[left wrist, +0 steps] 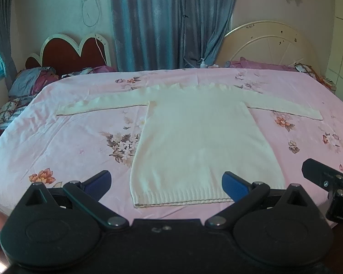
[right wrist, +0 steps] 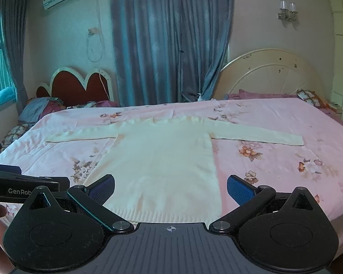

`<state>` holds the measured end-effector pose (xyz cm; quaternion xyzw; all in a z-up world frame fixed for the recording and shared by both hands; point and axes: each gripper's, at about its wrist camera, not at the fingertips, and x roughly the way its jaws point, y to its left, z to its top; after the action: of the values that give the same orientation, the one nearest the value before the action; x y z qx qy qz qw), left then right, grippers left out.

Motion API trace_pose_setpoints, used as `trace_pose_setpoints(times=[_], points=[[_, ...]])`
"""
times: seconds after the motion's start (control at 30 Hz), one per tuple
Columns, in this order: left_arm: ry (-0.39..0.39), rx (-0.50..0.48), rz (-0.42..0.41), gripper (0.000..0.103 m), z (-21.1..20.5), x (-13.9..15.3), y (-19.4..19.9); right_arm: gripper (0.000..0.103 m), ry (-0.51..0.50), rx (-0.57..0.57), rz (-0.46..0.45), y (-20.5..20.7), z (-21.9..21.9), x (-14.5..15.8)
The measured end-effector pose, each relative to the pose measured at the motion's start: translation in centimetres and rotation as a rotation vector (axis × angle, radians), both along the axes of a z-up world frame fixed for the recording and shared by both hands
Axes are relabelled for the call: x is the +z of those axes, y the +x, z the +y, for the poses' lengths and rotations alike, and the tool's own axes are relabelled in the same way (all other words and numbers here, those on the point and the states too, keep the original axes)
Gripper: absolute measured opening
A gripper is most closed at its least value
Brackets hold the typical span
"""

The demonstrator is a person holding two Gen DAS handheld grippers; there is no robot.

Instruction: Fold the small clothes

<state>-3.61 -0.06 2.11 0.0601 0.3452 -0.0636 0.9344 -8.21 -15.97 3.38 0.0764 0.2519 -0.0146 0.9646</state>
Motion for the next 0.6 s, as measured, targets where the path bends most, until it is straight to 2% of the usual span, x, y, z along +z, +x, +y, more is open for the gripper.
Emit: trace_pose_setpoints(times=[0.6], points=[[0.012,0.002,-0.002,0.103,-0.26,-0.21,-0.06,0.103,-0.010,-0.002,-0.001,-0.06,0.63,-0.45]])
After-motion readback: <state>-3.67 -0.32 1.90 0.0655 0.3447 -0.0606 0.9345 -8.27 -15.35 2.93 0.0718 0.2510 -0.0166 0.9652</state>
